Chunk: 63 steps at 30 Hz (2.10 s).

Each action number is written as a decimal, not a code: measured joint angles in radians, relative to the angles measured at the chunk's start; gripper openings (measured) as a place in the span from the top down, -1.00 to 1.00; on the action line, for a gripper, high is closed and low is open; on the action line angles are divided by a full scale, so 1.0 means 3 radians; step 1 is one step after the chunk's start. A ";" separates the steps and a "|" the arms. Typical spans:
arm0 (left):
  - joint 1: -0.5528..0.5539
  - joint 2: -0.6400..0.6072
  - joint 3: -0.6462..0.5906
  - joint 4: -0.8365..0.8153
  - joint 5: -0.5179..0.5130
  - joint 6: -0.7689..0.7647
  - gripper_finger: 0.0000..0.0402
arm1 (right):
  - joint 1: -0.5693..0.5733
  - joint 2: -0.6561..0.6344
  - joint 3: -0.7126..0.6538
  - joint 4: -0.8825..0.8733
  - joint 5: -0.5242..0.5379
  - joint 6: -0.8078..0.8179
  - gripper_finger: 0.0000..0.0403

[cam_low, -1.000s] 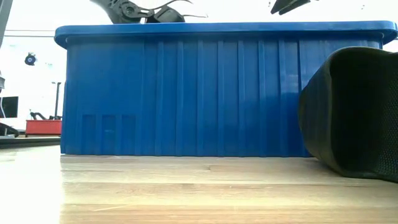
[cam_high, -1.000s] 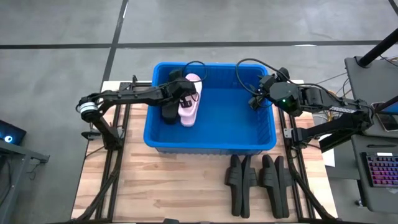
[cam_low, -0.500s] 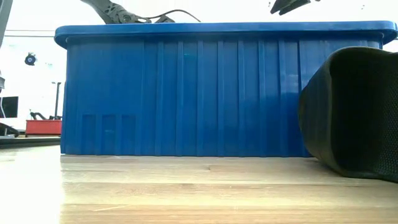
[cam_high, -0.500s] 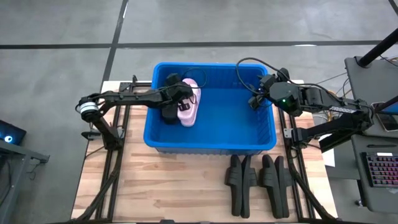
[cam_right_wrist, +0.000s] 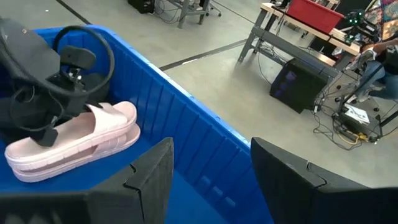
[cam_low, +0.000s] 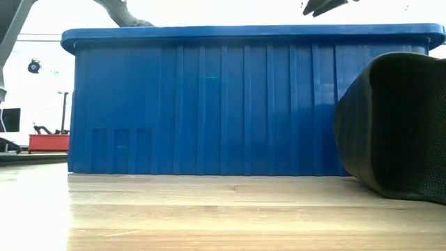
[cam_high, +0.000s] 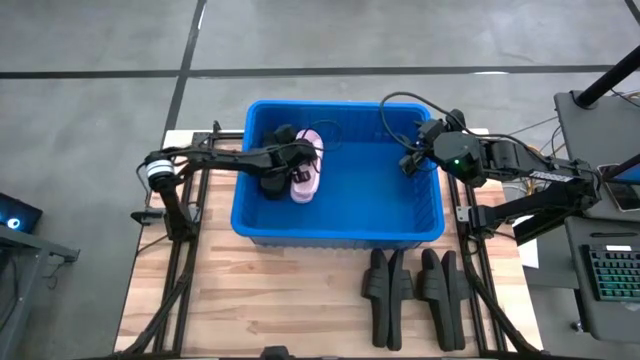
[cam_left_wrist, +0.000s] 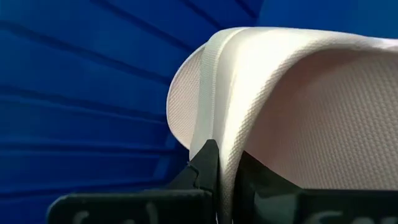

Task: Pick and place slides into bin
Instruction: Put the pink slipper into the blue container, then put the black slipper into the blue container

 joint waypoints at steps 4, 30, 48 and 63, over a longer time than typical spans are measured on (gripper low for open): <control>0.0003 -0.0060 0.0029 -0.0037 -0.0036 0.0130 1.00 | 0.0000 0.0000 0.0000 0.0000 0.0000 0.0076 -0.02; 0.0010 -0.0215 0.0063 -0.0158 0.0363 0.0794 0.47 | 0.0000 0.0000 0.0000 0.0008 0.0000 0.0107 -0.02; -0.0028 -0.0374 0.0361 -0.1263 0.0603 0.0774 -0.76 | 0.0000 0.0000 0.0000 0.0009 0.0000 0.0111 -0.02; -0.0450 -0.1093 0.0964 -0.1442 0.1906 -0.0525 -0.76 | 0.0000 0.0004 -0.0001 0.0008 -0.0006 0.0135 -0.02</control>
